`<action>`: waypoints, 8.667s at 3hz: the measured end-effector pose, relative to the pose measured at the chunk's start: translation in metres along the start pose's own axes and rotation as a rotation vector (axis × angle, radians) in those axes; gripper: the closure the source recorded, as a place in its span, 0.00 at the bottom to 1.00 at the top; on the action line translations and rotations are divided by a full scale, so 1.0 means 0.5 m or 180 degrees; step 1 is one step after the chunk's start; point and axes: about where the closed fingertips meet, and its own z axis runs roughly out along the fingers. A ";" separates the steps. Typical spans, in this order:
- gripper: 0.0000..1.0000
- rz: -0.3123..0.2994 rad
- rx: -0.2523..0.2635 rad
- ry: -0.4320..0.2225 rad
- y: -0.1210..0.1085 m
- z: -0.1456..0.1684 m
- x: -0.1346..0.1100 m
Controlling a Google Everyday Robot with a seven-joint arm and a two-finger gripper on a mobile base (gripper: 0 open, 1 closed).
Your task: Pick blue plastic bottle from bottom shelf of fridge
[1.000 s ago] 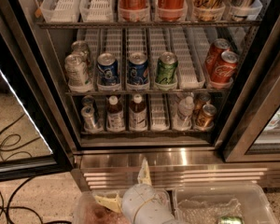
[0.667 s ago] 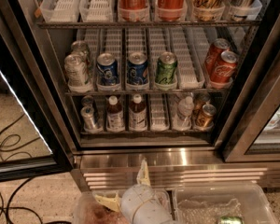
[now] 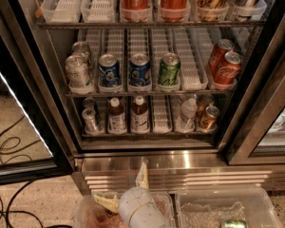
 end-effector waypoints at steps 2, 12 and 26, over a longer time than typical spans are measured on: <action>0.00 -0.0138 0.0058 -0.0138 -0.002 0.009 -0.018; 0.00 -0.0490 0.0242 -0.0857 -0.058 0.206 -0.093; 0.10 -0.0532 0.0388 -0.1179 -0.091 0.329 -0.147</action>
Offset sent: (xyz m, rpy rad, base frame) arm 0.0061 0.0010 0.0065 -0.0106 -0.0481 -0.0075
